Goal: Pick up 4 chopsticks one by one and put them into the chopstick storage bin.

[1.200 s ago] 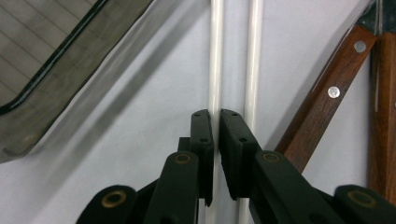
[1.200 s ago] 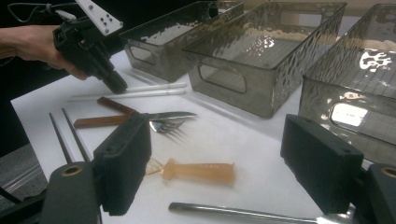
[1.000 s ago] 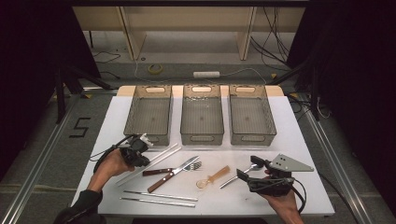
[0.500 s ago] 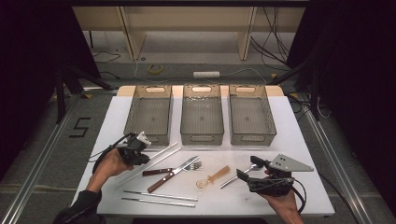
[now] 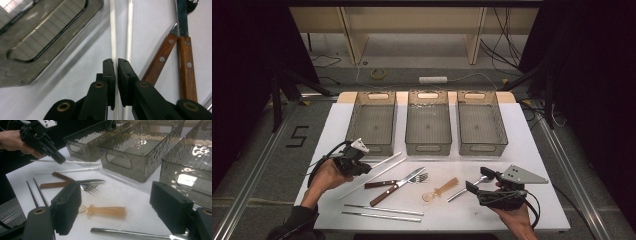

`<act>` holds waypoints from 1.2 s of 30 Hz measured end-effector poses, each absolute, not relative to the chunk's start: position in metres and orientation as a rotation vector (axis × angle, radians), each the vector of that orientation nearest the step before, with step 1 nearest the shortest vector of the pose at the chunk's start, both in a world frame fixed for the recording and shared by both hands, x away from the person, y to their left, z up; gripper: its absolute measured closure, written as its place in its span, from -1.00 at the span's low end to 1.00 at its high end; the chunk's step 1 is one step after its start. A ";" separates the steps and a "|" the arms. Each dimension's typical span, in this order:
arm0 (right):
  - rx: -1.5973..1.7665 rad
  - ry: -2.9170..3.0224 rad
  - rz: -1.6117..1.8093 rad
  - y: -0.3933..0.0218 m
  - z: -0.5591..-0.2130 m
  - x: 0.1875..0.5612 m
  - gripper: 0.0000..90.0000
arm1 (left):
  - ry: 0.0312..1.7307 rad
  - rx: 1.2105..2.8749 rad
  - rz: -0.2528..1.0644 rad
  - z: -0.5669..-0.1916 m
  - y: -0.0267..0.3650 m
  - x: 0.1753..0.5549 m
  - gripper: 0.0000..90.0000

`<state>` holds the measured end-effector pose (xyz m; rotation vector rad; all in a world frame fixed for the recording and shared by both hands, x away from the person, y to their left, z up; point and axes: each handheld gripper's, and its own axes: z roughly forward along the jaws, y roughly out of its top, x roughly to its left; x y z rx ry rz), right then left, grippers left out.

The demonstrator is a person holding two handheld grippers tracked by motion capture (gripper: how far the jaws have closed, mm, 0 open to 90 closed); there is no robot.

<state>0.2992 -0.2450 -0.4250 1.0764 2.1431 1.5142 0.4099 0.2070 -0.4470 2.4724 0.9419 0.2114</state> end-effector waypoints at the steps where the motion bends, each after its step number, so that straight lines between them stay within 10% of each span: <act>1: 1.076 2.143 1.514 -0.245 -0.425 0.299 -0.41 | 0.950 2.469 0.211 -0.447 0.208 0.410 0.88; 36: 1.103 2.136 1.526 -0.248 -0.426 0.301 -0.41 | 0.903 2.301 0.236 -0.392 0.216 0.388 0.88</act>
